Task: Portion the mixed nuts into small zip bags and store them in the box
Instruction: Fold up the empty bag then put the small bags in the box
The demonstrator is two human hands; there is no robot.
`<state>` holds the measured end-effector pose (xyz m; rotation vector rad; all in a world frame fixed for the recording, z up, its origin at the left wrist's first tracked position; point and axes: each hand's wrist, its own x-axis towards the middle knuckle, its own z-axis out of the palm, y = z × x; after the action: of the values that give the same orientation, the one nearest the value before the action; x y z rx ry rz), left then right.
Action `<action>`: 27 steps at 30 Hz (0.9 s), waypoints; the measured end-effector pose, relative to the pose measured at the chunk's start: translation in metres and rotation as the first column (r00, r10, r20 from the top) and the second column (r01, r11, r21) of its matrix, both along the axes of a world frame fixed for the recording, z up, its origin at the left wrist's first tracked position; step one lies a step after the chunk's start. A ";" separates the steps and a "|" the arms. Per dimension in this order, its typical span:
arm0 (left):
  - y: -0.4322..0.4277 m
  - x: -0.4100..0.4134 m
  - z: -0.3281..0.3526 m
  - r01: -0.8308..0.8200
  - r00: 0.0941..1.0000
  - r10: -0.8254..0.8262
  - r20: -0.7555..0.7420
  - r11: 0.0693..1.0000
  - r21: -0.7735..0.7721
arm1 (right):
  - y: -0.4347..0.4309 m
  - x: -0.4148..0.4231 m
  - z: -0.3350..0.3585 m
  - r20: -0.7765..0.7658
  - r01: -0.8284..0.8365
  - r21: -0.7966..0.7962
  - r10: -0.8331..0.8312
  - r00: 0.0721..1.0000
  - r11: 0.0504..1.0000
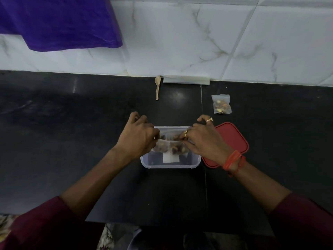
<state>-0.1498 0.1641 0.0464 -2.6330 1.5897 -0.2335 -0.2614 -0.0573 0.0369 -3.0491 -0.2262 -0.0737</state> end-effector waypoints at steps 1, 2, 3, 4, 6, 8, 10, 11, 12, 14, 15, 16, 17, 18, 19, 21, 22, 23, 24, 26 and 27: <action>-0.001 0.002 0.000 -0.010 1.000 0.010 0.012 1.000 0.008 | -0.002 0.001 -0.002 0.041 -0.003 -0.009 0.004 0.999 1.000; -0.003 0.004 0.001 -0.024 1.000 0.024 0.018 1.000 0.016 | -0.004 0.003 -0.005 0.076 -0.010 -0.026 0.012 0.997 1.000; -0.005 0.005 0.002 -0.038 0.999 0.037 0.020 0.999 0.027 | -0.006 0.004 -0.007 0.102 -0.018 -0.051 0.023 0.995 0.999; -0.006 0.006 0.003 -0.053 0.998 0.052 0.022 0.998 0.037 | -0.007 0.005 -0.009 0.129 -0.027 -0.082 0.037 0.991 0.996; -0.010 0.007 0.003 -0.077 0.997 0.076 0.020 0.996 0.044 | -0.009 0.007 -0.015 0.198 -0.036 -0.110 0.057 0.978 0.993; -0.011 0.010 0.003 -0.102 0.995 0.101 0.021 0.994 0.037 | -0.012 0.010 -0.019 0.251 -0.025 -0.056 0.039 0.967 0.998; -0.009 0.014 0.002 -0.146 0.989 0.147 -0.009 0.989 0.021 | -0.015 0.011 -0.021 0.263 0.016 0.028 -0.022 0.965 0.999; -0.008 0.018 0.001 -0.164 0.986 0.164 -0.039 0.986 0.009 | -0.017 0.011 -0.021 0.260 0.042 0.059 -0.056 0.964 0.997; -0.007 0.022 0.000 -0.176 0.981 0.175 -0.089 0.984 -0.007 | -0.018 0.010 -0.020 0.253 0.061 0.092 -0.083 0.964 0.994; -0.007 0.030 0.000 -0.183 0.958 0.164 -0.237 0.981 -0.062 | -0.025 0.009 -0.013 0.232 0.095 0.188 -0.138 0.963 0.978; -0.008 0.033 0.001 -0.182 0.939 0.144 -0.311 0.978 -0.097 | -0.029 0.010 -0.008 0.209 0.122 0.246 -0.175 0.962 0.962; -0.010 0.036 0.003 -0.183 0.917 0.121 -0.379 0.974 -0.131 | -0.036 0.010 -0.004 0.171 0.162 0.298 -0.219 0.961 0.941; -0.013 0.038 0.005 -0.190 0.891 0.099 -0.444 0.968 -0.165 | -0.044 0.011 -0.001 0.135 0.205 0.335 -0.263 0.955 0.920; -0.020 0.041 0.007 -0.200 0.861 0.078 -0.502 0.961 -0.193 | -0.054 0.011 0.002 0.117 0.256 0.354 -0.314 0.942 0.900; -0.024 0.042 0.009 -0.217 0.834 0.068 -0.547 0.953 -0.212 | -0.063 0.013 0.002 0.104 0.305 0.367 -0.365 0.925 0.879; -0.038 0.046 0.009 -0.233 0.804 0.054 -0.592 0.944 -0.231 | -0.087 0.019 -0.002 0.040 0.432 0.402 -0.486 0.873 0.808; -0.045 0.048 0.007 -0.237 0.794 0.046 -0.606 0.942 -0.239 | -0.100 0.024 -0.006 -0.013 0.499 0.425 -0.546 0.838 0.755; -0.052 0.050 0.005 -0.243 0.772 0.035 -0.635 0.939 -0.244 | -0.114 0.029 -0.011 -0.071 0.563 0.440 -0.597 0.799 0.700; -0.059 0.051 0.002 -0.255 0.733 0.022 -0.680 0.935 -0.246 | -0.127 0.034 -0.016 -0.121 0.612 0.447 -0.634 0.764 0.652; -0.069 0.053 -0.003 -0.291 0.631 0.004 -0.776 0.929 -0.231 | -0.150 0.045 -0.026 -0.200 0.681 0.451 -0.679 0.707 0.576; -0.072 0.053 -0.006 -0.303 0.587 0.000 -0.810 0.927 -0.219 | -0.160 0.049 -0.031 -0.235 0.707 0.461 -0.694 0.680 0.536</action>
<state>-0.0968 0.0916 0.0399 -3.3922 1.5404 0.9399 -0.2121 -0.2175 0.0060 -2.3724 0.9058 -0.1226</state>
